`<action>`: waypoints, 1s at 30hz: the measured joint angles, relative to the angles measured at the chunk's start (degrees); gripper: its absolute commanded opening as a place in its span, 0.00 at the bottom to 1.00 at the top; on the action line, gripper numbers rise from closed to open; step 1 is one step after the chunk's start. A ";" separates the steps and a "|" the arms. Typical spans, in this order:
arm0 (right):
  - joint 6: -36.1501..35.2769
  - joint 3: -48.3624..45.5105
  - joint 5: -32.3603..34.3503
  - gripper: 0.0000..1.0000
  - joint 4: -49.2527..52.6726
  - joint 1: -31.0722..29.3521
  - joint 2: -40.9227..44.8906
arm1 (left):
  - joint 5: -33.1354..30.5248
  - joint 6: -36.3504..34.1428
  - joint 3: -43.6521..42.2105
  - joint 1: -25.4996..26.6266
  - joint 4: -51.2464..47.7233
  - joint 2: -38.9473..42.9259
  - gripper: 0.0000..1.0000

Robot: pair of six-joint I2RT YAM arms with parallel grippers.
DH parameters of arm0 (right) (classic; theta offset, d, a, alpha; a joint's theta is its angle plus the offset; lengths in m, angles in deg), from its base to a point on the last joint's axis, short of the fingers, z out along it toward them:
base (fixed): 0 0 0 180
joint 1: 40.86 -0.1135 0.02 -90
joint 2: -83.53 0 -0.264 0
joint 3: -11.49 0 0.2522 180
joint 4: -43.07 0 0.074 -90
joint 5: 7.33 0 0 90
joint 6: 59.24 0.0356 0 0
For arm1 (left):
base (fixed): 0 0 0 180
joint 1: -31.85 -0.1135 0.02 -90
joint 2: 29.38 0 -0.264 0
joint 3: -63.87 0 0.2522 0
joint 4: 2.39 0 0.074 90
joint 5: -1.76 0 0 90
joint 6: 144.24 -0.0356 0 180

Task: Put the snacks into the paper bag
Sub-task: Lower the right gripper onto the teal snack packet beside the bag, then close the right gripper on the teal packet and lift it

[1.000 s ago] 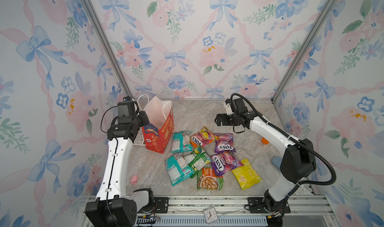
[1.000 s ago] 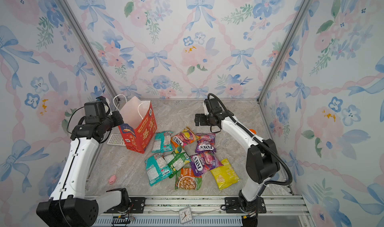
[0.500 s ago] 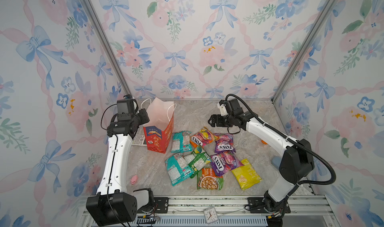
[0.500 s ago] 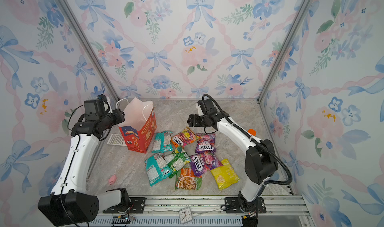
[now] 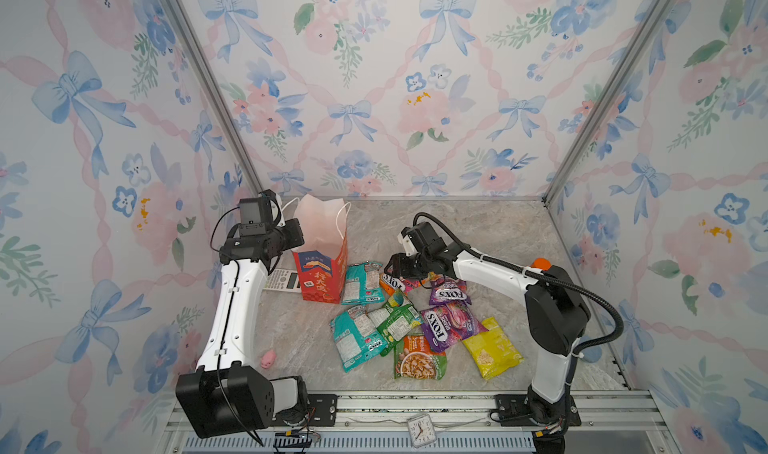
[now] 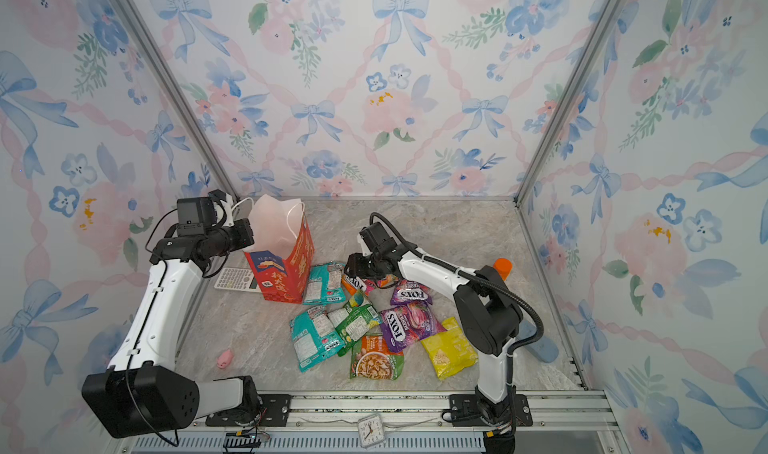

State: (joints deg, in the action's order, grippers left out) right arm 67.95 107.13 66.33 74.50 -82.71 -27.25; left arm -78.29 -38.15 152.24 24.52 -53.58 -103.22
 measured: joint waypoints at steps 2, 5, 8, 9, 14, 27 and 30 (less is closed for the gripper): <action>0.79 0.63 -0.24 0.53 -0.09 -0.22 -1.68 | 0.46 0.00 0.00 0.00 0.00 0.00 0.00; 1.62 2.19 -0.92 0.52 -0.44 -0.26 -3.91 | 1.07 0.00 0.00 0.00 0.00 0.00 0.00; 2.34 4.02 -1.99 0.52 -0.90 -0.28 -5.81 | 1.60 -0.24 0.00 0.00 0.00 0.00 0.00; 2.62 4.66 -2.38 0.52 -0.94 -0.33 -6.32 | 1.77 -0.46 0.00 0.00 0.00 0.00 0.00; 3.85 7.06 -3.48 0.52 -1.75 -0.83 -8.52 | 2.86 -0.70 0.00 0.00 0.00 0.02 0.00; 6.27 8.61 -4.35 0.18 -2.34 -1.51 -12.37 | 4.55 -1.11 -0.02 0.00 0.00 0.24 0.00; 7.02 8.98 -4.90 0.05 -2.75 -1.51 -12.39 | 5.03 -1.11 -0.02 0.00 0.00 0.24 0.00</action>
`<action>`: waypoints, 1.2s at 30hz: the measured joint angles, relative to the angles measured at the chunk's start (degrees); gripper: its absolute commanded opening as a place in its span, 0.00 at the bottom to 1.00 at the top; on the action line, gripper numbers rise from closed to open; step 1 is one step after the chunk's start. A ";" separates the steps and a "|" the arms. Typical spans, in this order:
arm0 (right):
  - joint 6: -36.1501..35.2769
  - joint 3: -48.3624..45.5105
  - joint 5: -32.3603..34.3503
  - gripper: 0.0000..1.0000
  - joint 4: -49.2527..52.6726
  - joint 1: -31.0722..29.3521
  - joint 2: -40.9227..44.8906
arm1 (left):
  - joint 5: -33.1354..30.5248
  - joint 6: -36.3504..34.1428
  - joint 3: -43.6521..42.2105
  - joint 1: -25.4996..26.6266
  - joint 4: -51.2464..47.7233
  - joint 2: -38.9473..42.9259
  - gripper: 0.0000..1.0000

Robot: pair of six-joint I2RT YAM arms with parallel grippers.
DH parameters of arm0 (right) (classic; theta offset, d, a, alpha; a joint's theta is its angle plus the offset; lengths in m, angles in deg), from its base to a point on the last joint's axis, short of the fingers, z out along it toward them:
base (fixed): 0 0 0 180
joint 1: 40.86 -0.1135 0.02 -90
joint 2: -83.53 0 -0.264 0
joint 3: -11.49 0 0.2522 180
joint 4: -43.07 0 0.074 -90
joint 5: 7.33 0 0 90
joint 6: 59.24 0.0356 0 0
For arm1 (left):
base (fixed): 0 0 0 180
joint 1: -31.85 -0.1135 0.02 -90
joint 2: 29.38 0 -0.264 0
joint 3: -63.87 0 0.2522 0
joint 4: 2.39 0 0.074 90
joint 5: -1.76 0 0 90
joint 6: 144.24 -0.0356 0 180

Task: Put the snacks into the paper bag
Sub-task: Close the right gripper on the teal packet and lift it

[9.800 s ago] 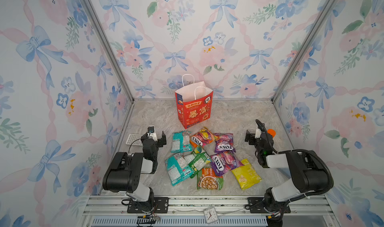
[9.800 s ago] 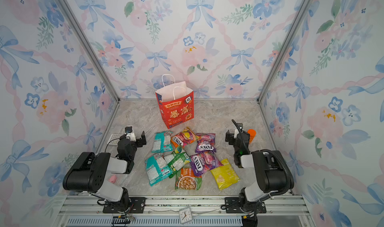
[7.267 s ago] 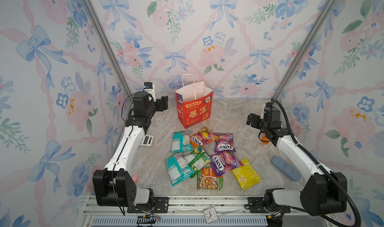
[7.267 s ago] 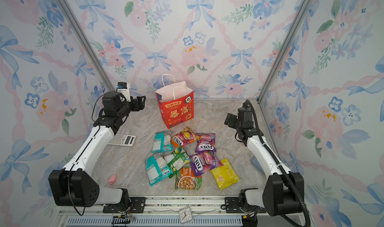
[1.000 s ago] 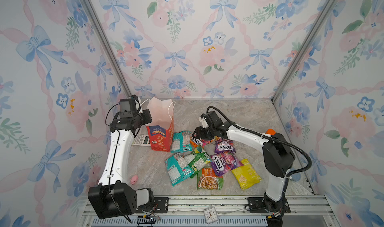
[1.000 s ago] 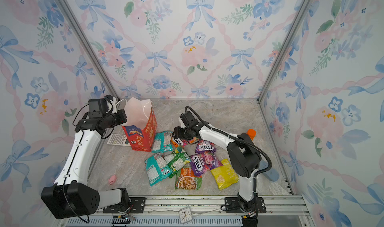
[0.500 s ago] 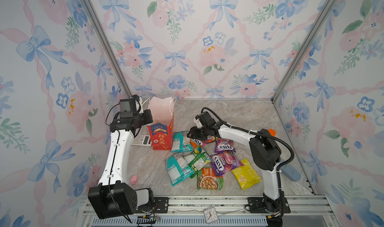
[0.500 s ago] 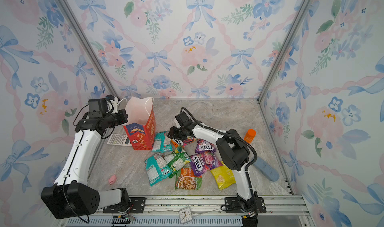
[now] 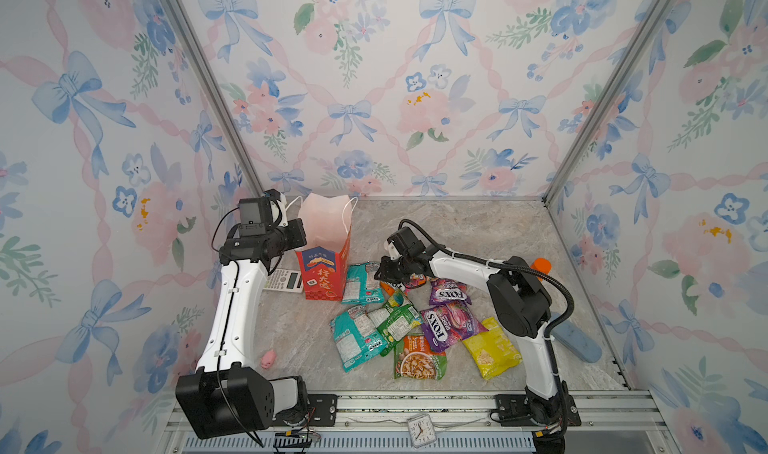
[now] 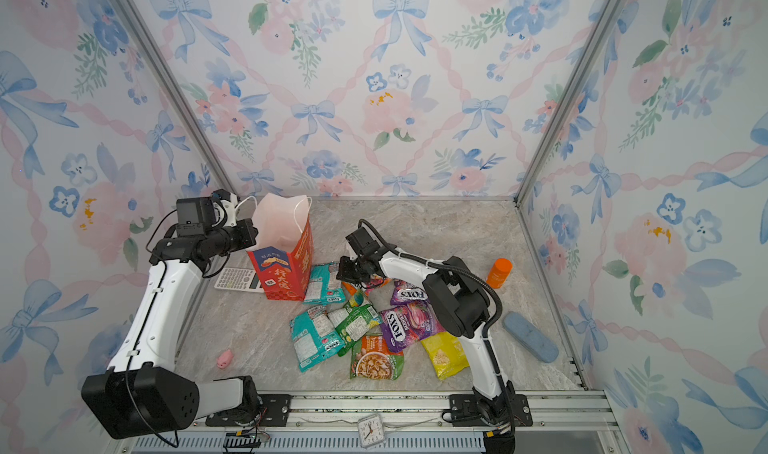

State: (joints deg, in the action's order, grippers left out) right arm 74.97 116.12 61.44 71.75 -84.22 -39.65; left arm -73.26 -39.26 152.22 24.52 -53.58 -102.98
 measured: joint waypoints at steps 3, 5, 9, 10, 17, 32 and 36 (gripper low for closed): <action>1.14 0.09 -0.76 0.00 -1.03 0.07 0.00 | 0.39 -0.02 0.00 0.00 0.00 -0.02 0.00; 1.49 0.11 -0.98 0.00 -1.44 0.17 0.00 | 0.57 -0.20 0.00 0.00 0.00 0.00 0.00; 1.66 0.09 -0.66 0.00 -1.51 0.57 0.61 | 0.81 -0.50 0.00 0.00 0.00 -0.02 0.00; 1.66 0.09 -0.48 0.00 -1.46 0.61 0.98 | 1.01 -0.70 0.02 0.00 0.00 -0.02 0.00; 1.14 -0.04 1.99 0.00 0.39 2.12 7.06 | 2.32 -1.46 0.96 0.00 0.00 -0.63 0.00; -5.73 0.00 10.21 0.00 8.85 7.34 18.34 | 3.67 -2.16 5.86 3.37 0.02 -5.62 0.00; -7.82 1.57 11.78 0.00 11.63 9.35 20.55 | 2.73 -2.60 6.78 5.53 0.02 -7.17 0.00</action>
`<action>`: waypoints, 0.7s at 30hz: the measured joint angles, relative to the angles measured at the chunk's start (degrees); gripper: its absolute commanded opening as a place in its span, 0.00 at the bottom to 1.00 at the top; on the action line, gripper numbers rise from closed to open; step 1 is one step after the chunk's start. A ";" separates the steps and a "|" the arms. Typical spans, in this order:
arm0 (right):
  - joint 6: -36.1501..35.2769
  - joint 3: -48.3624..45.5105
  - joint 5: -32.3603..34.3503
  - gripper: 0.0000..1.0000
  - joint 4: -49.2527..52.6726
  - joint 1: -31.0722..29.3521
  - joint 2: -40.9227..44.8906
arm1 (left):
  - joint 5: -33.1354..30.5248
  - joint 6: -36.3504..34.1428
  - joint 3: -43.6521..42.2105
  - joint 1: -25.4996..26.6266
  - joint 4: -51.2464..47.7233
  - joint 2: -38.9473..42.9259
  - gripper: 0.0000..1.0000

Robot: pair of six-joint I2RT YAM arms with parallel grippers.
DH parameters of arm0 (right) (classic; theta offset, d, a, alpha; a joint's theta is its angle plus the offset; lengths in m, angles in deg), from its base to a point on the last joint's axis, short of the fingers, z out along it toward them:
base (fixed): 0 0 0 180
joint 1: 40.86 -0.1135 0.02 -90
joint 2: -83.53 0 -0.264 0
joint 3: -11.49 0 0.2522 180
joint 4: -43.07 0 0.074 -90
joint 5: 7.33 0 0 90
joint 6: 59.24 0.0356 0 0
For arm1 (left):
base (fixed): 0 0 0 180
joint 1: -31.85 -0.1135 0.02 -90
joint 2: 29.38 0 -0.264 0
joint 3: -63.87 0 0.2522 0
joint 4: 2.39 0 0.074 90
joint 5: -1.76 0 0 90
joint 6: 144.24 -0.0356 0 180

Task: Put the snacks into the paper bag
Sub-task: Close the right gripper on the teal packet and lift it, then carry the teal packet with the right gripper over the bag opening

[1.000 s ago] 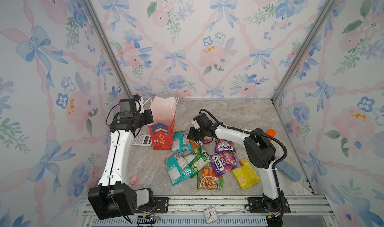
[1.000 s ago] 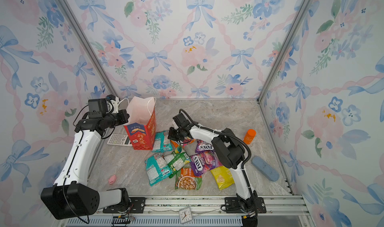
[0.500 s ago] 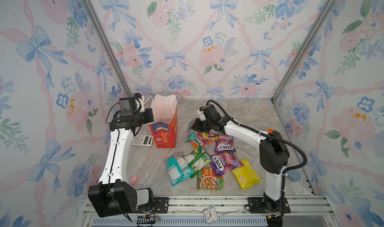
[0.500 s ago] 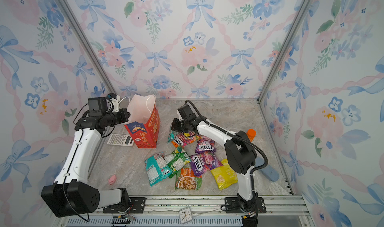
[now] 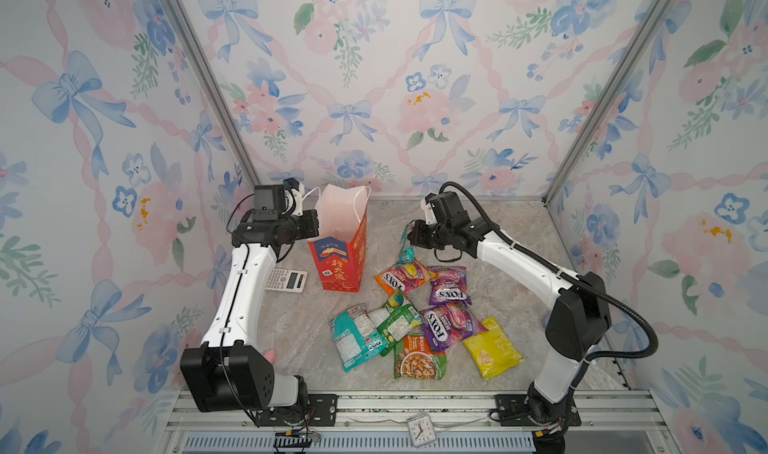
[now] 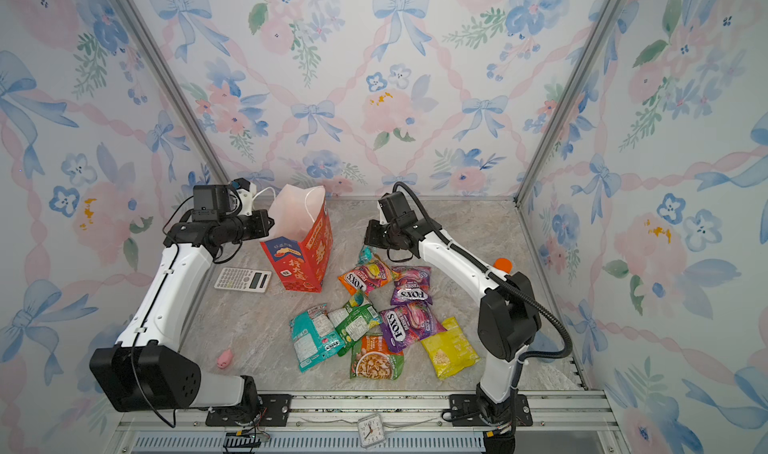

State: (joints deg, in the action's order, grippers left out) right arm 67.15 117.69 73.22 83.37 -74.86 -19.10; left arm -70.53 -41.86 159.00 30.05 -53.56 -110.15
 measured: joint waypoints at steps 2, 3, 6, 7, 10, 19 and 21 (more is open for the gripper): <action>-0.96 1.11 0.76 0.00 0.96 0.79 1.16 | -0.61 -0.24 0.37 0.76 0.00 -0.70 0.00; -1.42 1.79 1.09 0.00 1.36 1.09 1.77 | -0.94 -0.39 0.59 1.18 -0.02 -1.14 0.00; -2.67 4.42 1.81 0.00 2.67 1.86 3.02 | -1.79 -0.87 1.25 2.64 -0.02 -2.34 0.00; -3.28 5.88 2.05 0.00 3.19 2.10 3.06 | -1.92 -1.16 1.46 3.21 0.00 -2.80 0.00; -4.90 10.01 2.69 0.00 4.61 2.36 3.06 | -2.49 -1.70 1.97 4.76 0.02 -4.11 0.00; -8.24 25.51 5.11 0.00 6.75 2.89 1.20 | -3.98 -1.95 3.15 7.06 0.00 -5.66 0.00; -8.66 28.72 5.55 0.00 6.93 2.89 -0.04 | -4.00 -1.97 3.61 7.32 0.00 -5.92 0.00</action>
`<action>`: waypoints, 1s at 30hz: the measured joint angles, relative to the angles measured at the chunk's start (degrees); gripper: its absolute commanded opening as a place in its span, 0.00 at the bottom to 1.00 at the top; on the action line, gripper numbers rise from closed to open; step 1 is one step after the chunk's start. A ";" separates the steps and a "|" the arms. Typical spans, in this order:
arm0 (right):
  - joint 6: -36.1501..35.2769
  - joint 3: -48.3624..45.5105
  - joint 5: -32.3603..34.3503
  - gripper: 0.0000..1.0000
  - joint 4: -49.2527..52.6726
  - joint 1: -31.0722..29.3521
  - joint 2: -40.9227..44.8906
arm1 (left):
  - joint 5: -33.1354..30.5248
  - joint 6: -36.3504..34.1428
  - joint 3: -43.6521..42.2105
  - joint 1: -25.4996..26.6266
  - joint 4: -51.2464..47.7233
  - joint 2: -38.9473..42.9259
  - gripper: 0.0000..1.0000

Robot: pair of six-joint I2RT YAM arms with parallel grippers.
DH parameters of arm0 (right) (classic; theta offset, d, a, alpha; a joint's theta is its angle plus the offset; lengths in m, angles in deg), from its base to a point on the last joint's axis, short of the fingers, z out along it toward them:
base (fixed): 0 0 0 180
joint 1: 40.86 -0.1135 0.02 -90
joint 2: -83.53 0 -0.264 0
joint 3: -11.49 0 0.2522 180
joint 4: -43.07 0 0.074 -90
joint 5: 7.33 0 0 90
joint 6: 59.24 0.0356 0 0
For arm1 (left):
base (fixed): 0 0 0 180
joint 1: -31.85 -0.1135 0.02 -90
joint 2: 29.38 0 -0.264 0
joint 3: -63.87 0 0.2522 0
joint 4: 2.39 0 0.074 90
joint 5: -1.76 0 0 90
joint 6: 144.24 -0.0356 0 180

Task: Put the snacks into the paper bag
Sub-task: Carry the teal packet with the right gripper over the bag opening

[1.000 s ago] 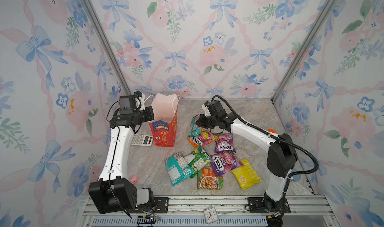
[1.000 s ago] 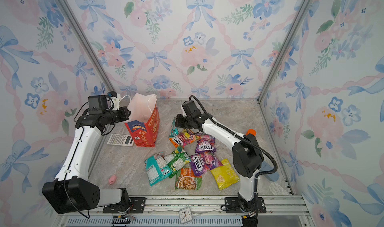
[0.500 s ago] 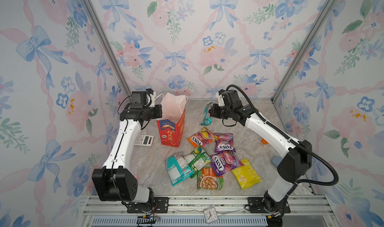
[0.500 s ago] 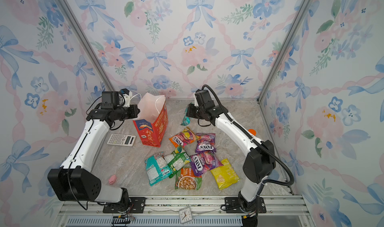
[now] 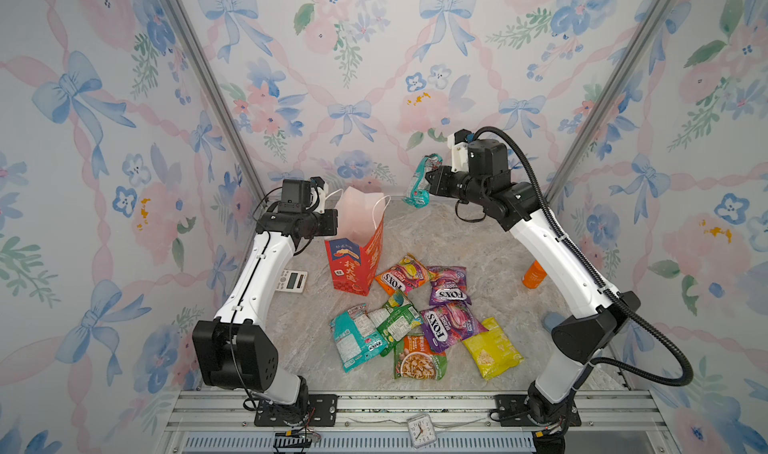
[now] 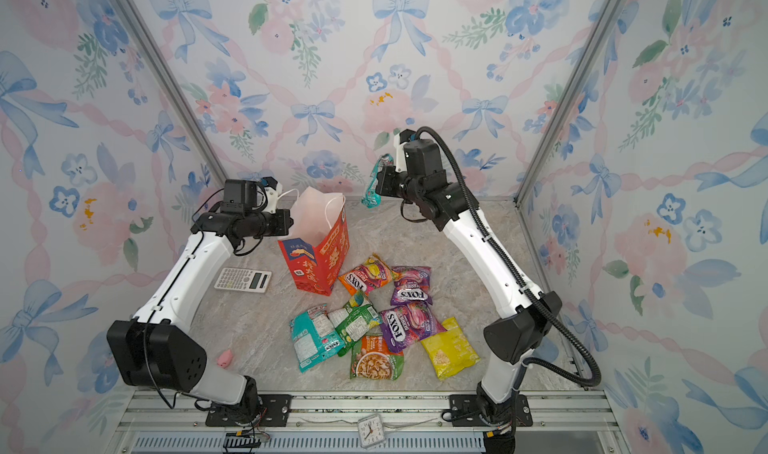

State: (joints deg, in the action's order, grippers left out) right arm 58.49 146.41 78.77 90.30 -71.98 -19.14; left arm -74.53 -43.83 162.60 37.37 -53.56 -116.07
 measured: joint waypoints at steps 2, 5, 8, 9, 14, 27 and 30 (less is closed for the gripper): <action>-0.37 3.63 0.37 0.00 0.42 0.00 -1.77 | 0.02 -0.22 0.22 0.33 0.02 -0.22 0.00; -0.87 10.23 0.55 0.00 1.07 0.00 -5.49 | 0.02 -0.42 0.46 0.85 0.02 -0.57 0.00; -1.20 15.34 0.57 0.00 1.60 -0.07 -8.61 | 0.04 -0.83 0.74 1.22 0.02 -0.94 0.00; -1.22 16.94 0.55 0.00 1.60 -0.13 -9.66 | 0.07 -1.01 0.76 1.31 0.02 -0.98 0.00; -1.22 26.01 0.48 0.00 1.99 -0.87 -15.32 | 0.04 -1.33 0.79 1.64 0.02 -1.03 0.00; -2.14 31.19 -2.56 0.00 3.61 -8.81 -20.90 | 0.07 -1.44 0.87 1.70 0.02 -1.03 0.00; -2.97 31.19 -3.10 0.00 5.07 -10.29 -20.98 | 0.07 -1.44 0.87 1.70 0.02 -1.03 0.00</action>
State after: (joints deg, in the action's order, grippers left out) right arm 55.52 177.60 75.67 95.37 -82.27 -40.13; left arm -74.46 -45.27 163.48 39.08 -53.54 -117.10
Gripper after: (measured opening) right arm 0.046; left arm 0.048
